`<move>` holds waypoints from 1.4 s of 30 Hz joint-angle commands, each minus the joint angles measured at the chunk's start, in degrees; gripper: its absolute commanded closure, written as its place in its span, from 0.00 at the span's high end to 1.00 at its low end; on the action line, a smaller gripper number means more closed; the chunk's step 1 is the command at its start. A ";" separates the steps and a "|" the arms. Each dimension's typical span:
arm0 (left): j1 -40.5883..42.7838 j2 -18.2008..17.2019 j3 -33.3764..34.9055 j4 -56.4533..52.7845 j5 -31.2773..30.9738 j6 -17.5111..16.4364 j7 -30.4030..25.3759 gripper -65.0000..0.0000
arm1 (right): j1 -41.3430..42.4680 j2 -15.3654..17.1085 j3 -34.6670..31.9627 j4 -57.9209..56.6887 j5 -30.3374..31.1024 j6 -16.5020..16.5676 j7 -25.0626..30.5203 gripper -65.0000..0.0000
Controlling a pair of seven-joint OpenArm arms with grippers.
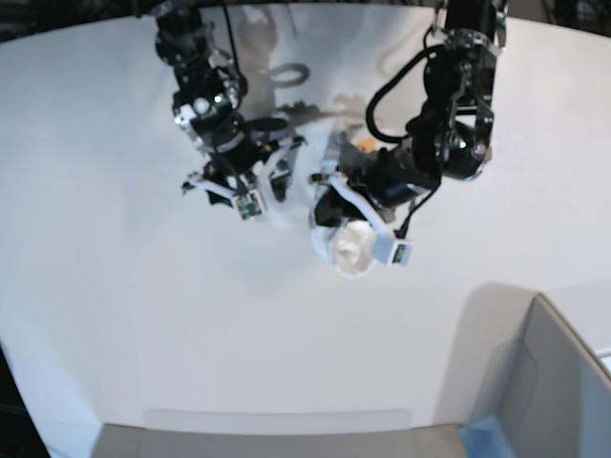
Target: Layout the t-shirt on the table in an organized manner, then fold the t-shirt properly
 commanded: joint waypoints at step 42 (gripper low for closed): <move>4.45 -2.14 2.87 -4.81 -0.75 0.09 0.10 0.23 | -0.56 -0.17 20.84 6.04 0.25 0.10 1.14 0.47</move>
